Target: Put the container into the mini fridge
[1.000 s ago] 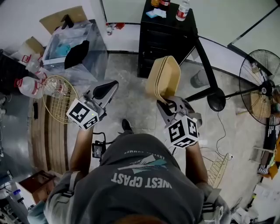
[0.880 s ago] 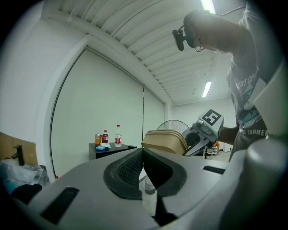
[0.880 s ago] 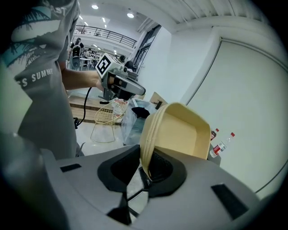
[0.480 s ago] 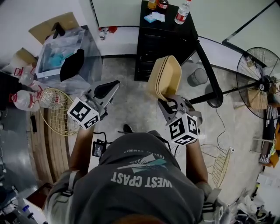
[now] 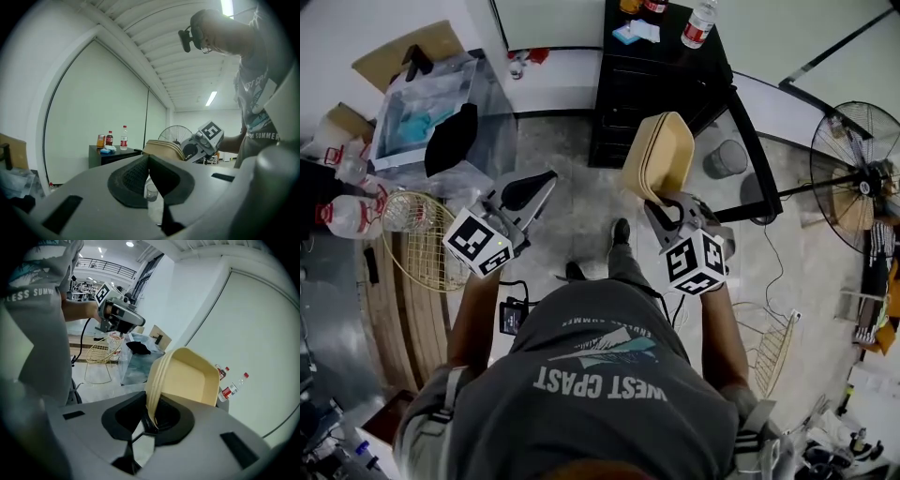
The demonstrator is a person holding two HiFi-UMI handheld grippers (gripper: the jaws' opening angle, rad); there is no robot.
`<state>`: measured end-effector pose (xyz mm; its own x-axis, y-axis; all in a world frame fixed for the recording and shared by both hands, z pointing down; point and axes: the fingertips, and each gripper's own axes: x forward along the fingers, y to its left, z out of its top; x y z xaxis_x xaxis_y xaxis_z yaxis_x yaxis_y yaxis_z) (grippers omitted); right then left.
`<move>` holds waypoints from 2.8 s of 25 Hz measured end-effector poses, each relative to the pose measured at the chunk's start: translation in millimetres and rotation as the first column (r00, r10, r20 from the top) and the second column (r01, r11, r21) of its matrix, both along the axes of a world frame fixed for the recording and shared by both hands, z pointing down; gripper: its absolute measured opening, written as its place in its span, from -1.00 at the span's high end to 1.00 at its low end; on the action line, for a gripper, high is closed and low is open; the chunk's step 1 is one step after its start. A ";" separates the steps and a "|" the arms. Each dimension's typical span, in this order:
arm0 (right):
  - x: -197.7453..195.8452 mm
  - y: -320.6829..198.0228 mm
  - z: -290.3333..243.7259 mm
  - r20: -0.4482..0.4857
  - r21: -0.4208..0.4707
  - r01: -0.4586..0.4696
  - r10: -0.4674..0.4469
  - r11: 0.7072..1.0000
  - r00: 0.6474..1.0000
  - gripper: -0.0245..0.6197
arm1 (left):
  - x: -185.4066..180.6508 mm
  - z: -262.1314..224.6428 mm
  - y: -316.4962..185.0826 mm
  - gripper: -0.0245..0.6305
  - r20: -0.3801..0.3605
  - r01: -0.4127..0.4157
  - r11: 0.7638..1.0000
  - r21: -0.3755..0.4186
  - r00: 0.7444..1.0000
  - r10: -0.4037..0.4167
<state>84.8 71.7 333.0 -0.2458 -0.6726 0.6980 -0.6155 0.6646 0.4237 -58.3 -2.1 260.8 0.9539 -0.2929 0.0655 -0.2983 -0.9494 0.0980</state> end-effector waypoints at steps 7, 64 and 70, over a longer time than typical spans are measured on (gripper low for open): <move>15.5 -32.5 24.5 0.002 -0.018 0.023 -0.023 1.000 1.000 0.71 | -4.9 3.7 -30.7 0.87 0.017 0.077 0.997 0.001 0.997 -0.077; 157.6 -262.8 315.8 -0.185 -0.239 0.042 -0.088 0.970 0.979 0.69 | 40.2 103.1 -147.3 0.87 0.141 0.300 0.937 -0.180 0.950 -0.277; 163.3 -280.5 336.7 -0.221 -0.243 0.031 -0.086 0.969 0.972 0.68 | 39.7 114.4 -150.2 0.87 0.150 0.315 0.928 -0.200 0.945 -0.289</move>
<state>248.2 -208.8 669.7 -0.0957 -0.4707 0.8771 -0.4781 0.7946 0.3743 -18.6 -152.3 375.2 0.8041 -0.5321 0.2653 -0.5895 -0.7714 0.2396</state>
